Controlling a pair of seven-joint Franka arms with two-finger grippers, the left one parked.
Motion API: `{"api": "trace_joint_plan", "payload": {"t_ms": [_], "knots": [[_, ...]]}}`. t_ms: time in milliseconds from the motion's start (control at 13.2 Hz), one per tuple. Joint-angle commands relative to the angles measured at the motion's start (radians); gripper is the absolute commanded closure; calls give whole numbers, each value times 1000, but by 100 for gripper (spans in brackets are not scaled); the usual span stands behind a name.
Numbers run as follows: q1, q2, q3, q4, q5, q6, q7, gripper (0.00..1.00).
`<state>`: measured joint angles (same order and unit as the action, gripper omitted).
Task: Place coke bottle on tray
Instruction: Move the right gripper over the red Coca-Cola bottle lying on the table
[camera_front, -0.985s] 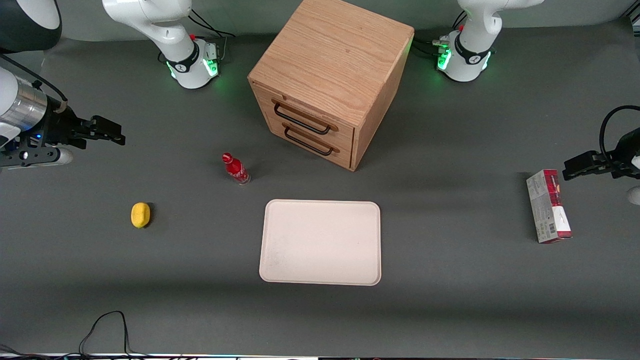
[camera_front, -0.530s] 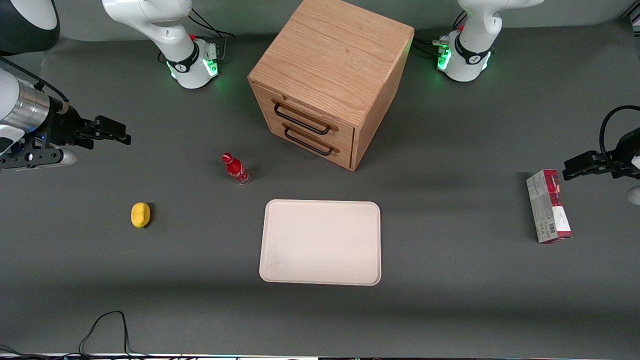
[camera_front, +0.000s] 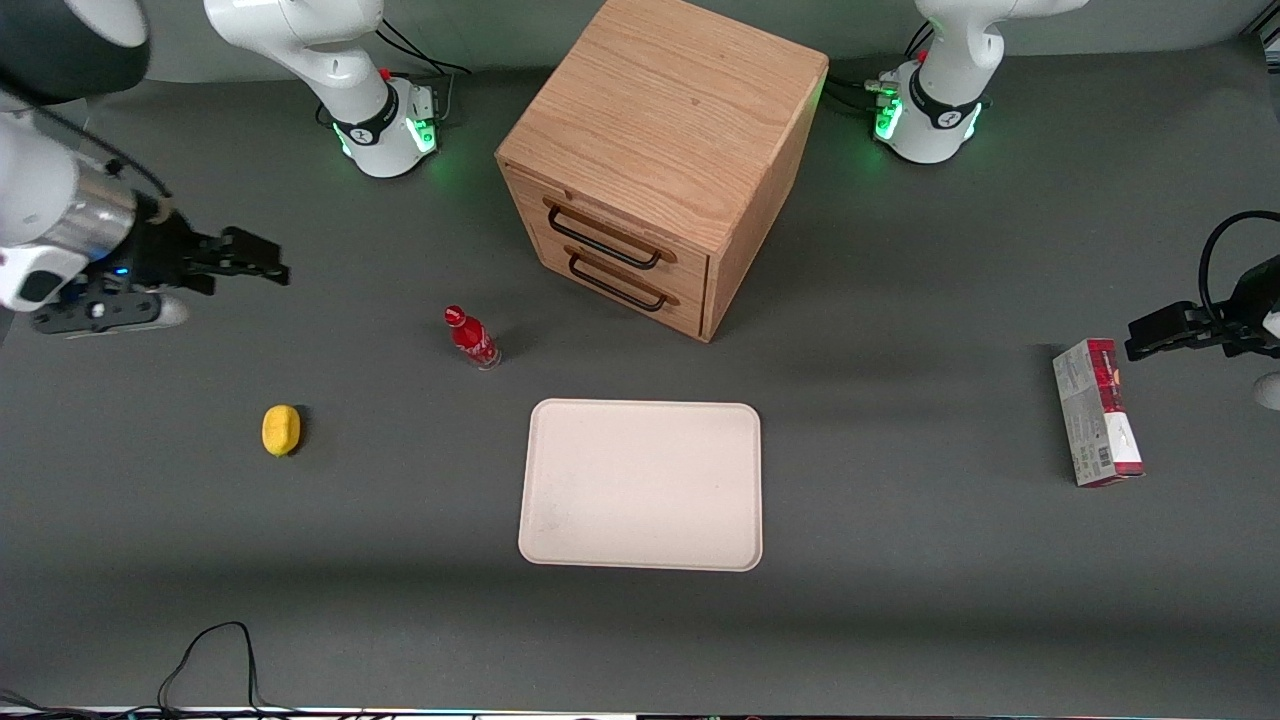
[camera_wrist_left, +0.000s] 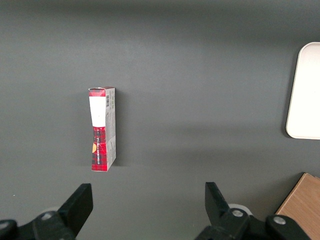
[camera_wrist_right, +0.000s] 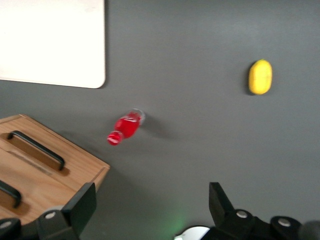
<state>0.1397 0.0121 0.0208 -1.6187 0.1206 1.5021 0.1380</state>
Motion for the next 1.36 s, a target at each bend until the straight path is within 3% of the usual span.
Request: {"api": "trace_joint_plan", "payload": {"t_ms": [0,455,682,1288], "knots": [[96,5,-1,42,11,-23,127,0],[173,3,-1,19,14,-34,210,0],[188,8,-1,-73,14,33,210,0],[239,46,-1,-507,13,619,209,0]]}}
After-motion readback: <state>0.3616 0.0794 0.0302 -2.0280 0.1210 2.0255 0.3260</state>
